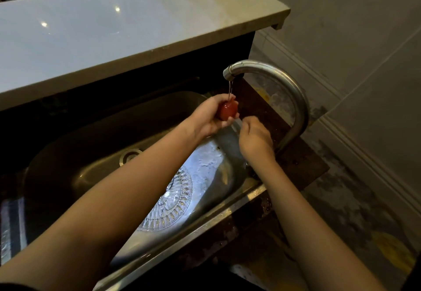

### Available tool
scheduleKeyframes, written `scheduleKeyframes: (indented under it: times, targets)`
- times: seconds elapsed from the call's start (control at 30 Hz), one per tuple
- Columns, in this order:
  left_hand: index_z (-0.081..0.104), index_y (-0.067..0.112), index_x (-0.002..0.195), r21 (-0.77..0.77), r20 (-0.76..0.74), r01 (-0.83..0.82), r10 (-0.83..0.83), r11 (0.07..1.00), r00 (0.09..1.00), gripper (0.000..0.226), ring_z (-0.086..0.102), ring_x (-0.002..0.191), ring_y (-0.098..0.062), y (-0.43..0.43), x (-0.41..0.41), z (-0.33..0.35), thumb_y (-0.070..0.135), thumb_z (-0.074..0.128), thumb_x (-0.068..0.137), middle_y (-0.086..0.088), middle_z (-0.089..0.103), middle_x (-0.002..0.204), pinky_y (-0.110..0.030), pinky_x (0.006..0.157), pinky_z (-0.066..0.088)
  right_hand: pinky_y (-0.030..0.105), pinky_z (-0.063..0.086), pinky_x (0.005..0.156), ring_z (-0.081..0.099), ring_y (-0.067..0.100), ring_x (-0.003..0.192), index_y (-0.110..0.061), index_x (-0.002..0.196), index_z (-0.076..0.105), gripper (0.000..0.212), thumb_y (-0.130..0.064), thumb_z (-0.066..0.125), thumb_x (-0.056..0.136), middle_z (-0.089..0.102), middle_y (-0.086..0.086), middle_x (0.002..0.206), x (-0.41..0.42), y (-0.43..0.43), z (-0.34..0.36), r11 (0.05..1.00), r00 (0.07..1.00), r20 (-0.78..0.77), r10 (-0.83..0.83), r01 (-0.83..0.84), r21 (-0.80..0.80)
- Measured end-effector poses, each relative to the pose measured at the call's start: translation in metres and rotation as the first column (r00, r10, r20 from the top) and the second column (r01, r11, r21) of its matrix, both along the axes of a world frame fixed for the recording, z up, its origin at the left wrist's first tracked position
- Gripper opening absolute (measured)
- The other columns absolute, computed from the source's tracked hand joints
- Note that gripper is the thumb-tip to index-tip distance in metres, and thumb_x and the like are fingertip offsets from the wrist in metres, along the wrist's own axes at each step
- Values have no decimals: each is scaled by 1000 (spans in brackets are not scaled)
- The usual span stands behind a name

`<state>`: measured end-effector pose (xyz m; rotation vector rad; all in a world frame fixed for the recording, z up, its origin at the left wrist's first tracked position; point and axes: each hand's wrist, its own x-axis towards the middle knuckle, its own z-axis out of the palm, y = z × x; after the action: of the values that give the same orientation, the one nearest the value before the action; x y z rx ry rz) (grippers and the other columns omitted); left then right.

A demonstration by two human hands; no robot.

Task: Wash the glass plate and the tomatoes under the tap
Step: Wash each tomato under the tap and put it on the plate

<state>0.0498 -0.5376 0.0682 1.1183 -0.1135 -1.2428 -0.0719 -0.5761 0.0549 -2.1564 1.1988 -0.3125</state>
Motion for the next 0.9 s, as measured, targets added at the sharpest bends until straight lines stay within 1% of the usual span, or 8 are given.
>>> scheduleKeyframes:
  times: [0.1, 0.2, 0.3, 0.4, 0.57, 0.67, 0.8, 0.9]
  targets:
    - [51, 13, 78, 40, 69, 39, -42, 998, 997, 30, 52, 51, -16, -3, -5, -8, 37, 43, 95, -7, 55, 77, -13, 29, 33, 29, 38, 71, 55, 22, 92, -8, 128, 44, 33, -18, 35, 98, 46, 13, 127, -21, 27, -14, 998, 999, 12, 36, -35, -60]
    - [55, 12, 80, 24, 47, 14, -15, 1000, 999, 40, 58, 49, -17, -7, -8, -16, 41, 33, 98, -10, 58, 79, -15, 32, 38, 33, 41, 73, 58, 31, 101, -6, 129, 40, 34, -15, 35, 97, 42, 17, 133, -24, 34, -19, 997, 998, -55, -33, 29, -68]
    - [54, 14, 90, -38, -51, -24, 22, 999, 998, 19, 61, 64, -19, -8, -10, -14, 32, 50, 93, -10, 56, 88, -19, 41, 48, 34, 39, 76, 56, 35, 107, -4, 121, 45, 27, -10, 33, 97, 53, 21, 122, -24, 28, -24, 991, 991, -84, -106, 112, 68]
    - [51, 17, 91, -50, 49, -20, 23, 999, 999, 15, 61, 59, -14, -10, -11, -12, 18, 64, 84, -9, 54, 87, -16, 38, 43, 32, 36, 77, 56, 34, 107, -4, 109, 51, 22, -5, 34, 96, 59, 21, 113, -28, 28, -30, 974, 989, 2, -145, 143, 177]
    - [53, 15, 84, -44, 101, -13, 17, 999, 995, 20, 56, 45, -10, -10, -13, -7, 34, 54, 88, -5, 60, 73, -14, 32, 35, 25, 38, 75, 60, 29, 103, -4, 109, 56, 22, -5, 38, 96, 63, 16, 111, -34, 31, -36, 993, 991, 69, -116, 114, 33]
    - [57, 14, 82, 11, 109, -12, 11, 1000, 994, 26, 61, 51, -9, -8, -13, -6, 38, 50, 89, -3, 64, 67, -15, 36, 41, 22, 36, 71, 63, 29, 98, -4, 106, 57, 21, -8, 40, 96, 66, 16, 106, -38, 32, -42, 993, 987, 122, -106, 112, -42]
    - [55, 17, 84, 66, 132, -13, 4, 998, 991, 14, 60, 63, -13, -4, -9, -10, 30, 58, 88, -4, 60, 79, -18, 40, 47, 13, 30, 66, 64, 28, 91, -4, 108, 59, 23, -10, 41, 96, 69, 16, 99, -44, 37, -48, 988, 975, 200, -93, 115, -100]
    - [54, 18, 83, 78, 164, 9, -22, 997, 986, 10, 59, 68, -13, 2, -3, -12, 21, 63, 85, -4, 56, 81, -20, 46, 51, 16, 34, 69, 63, 26, 91, -4, 108, 60, 23, -9, 41, 95, 68, 14, 98, -47, 44, -49, 990, 963, 254, -94, 119, -82]
